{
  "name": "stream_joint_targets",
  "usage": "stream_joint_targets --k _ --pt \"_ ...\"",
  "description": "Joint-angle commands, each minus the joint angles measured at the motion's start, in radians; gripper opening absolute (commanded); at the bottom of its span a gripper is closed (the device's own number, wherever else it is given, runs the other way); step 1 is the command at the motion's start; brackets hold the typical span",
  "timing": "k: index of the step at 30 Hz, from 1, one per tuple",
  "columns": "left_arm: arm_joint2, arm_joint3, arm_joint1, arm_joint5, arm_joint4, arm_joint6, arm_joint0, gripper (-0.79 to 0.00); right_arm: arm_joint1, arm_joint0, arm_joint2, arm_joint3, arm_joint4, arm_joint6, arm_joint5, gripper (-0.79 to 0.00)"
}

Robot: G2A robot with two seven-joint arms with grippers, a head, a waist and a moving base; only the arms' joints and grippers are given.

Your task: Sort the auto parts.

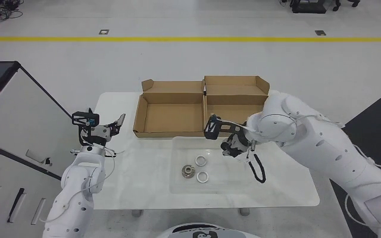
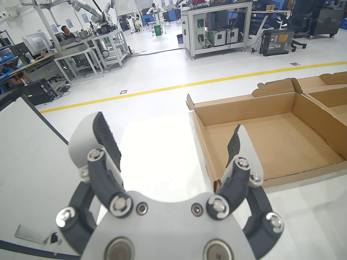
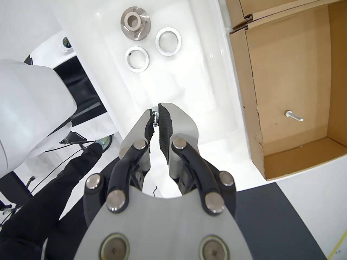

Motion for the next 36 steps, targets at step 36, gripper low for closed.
stream_joint_targets --k 36 --pt "0.000 0.000 0.000 0.000 0.000 0.000 0.000 0.000 0.083 0.318 -0.153 0.275 0.846 -0.249 -0.321 -0.785"
